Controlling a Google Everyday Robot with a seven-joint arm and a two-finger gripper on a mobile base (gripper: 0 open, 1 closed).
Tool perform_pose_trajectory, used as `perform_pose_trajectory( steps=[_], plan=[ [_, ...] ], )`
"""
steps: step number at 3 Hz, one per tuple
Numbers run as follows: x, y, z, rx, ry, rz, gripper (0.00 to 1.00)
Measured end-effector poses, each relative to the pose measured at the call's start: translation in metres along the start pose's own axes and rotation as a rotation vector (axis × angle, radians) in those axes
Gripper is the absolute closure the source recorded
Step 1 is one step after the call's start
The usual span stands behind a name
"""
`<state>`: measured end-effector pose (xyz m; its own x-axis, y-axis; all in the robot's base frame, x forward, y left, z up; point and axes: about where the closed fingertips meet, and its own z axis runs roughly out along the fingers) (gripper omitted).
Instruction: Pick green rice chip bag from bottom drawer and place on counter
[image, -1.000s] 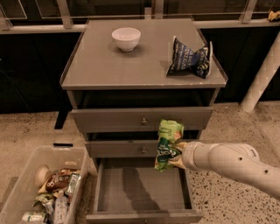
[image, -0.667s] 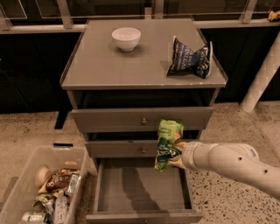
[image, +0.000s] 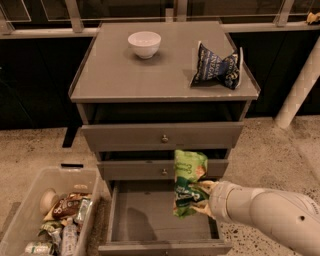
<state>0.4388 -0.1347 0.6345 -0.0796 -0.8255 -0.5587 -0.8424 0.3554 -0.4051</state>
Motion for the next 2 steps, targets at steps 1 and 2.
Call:
perform_pose_trajectory(
  steps=[1,2],
  plan=[
    [-0.064,0.002,-0.051,0.037,-0.055,-0.083,1.0],
    [-0.087,0.008,-0.062,0.054,-0.093,-0.112,1.0]
  ],
)
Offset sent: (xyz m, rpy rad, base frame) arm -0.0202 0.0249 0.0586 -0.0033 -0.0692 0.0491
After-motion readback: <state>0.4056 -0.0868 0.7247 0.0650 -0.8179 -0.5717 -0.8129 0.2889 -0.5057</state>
